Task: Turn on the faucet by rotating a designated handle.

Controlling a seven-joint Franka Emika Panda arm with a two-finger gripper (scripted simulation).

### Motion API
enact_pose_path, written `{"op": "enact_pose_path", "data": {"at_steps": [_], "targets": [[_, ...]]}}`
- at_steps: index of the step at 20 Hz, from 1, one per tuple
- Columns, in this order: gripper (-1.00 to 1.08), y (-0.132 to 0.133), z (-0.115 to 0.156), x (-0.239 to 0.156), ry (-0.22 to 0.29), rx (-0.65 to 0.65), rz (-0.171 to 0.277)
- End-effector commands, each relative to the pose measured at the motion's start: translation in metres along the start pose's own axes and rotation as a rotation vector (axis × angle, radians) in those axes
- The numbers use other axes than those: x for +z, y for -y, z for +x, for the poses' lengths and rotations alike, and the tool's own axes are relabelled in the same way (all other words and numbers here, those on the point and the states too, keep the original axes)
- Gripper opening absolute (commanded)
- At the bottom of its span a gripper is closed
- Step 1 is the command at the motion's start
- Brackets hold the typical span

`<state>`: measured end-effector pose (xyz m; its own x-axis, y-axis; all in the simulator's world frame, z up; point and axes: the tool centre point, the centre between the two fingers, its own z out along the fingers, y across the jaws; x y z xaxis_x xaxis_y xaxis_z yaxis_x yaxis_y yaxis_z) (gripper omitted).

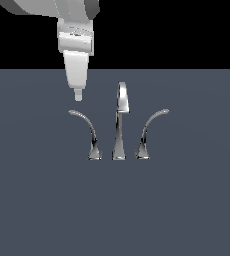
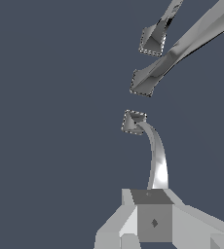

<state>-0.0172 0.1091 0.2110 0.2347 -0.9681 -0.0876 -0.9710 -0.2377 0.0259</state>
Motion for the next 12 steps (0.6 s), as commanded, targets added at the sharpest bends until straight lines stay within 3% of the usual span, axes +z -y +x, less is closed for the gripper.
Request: {"op": "enact_pose_path", "data": {"at_steps": [1,12], "targets": [[-1.00,0.007,0.001,0.012,-0.021,0.060,0.007],[-1.00,0.021,0.004,0.038,-0.080,0.200,0.032]]}}
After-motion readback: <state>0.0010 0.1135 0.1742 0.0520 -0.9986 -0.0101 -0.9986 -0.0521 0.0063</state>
